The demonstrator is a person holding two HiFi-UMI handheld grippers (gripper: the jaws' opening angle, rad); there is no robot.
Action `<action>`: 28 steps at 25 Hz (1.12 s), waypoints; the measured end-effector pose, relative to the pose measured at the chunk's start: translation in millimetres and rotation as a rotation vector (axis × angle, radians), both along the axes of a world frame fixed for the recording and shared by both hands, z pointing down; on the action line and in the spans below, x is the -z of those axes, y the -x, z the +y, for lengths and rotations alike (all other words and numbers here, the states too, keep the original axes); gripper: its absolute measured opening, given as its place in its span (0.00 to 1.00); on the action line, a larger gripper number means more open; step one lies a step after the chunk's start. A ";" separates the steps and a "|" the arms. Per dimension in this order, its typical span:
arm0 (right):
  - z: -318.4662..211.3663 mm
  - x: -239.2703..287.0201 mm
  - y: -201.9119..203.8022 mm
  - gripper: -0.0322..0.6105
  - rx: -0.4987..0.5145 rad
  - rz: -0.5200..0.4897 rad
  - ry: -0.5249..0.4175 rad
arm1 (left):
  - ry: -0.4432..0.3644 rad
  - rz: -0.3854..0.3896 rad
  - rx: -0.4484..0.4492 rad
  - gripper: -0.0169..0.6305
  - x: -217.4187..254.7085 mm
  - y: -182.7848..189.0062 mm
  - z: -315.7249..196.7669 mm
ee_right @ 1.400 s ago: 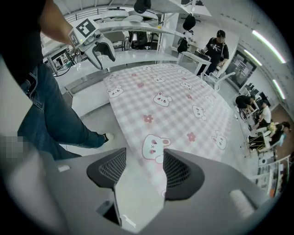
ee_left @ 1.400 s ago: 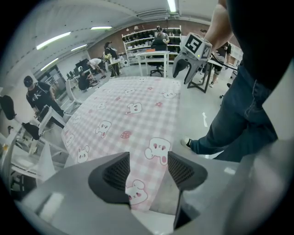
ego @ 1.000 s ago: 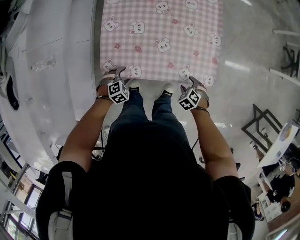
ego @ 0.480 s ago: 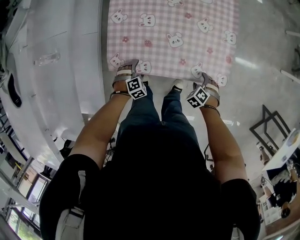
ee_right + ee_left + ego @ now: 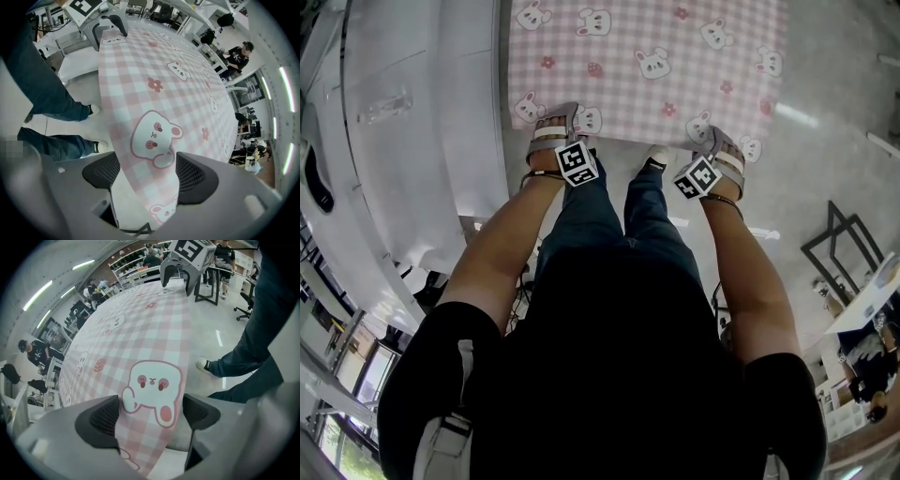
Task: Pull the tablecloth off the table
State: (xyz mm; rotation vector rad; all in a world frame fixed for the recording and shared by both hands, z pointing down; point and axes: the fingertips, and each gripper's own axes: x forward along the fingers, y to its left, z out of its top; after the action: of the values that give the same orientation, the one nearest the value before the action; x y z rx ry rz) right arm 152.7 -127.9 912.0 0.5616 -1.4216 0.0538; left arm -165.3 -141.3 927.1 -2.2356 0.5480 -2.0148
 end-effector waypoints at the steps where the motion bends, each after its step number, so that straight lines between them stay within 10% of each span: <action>1: 0.9 -0.5 0.4 0.67 0.005 0.000 0.007 | -0.004 0.001 -0.001 0.67 0.8 0.0 0.2; 17: 7.7 15.9 1.2 0.22 0.088 -0.033 0.024 | 0.100 0.078 0.035 0.43 18.8 -8.7 -3.7; 28: -5.3 32.3 1.0 0.11 0.084 -0.033 0.018 | 0.143 0.074 0.008 0.16 42.8 -10.8 -8.7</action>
State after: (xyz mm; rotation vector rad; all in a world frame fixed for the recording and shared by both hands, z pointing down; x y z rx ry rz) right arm 151.7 -133.2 879.7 0.4877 -1.4739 0.0090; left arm -154.5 -150.0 884.3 -2.4015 0.4325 -2.0429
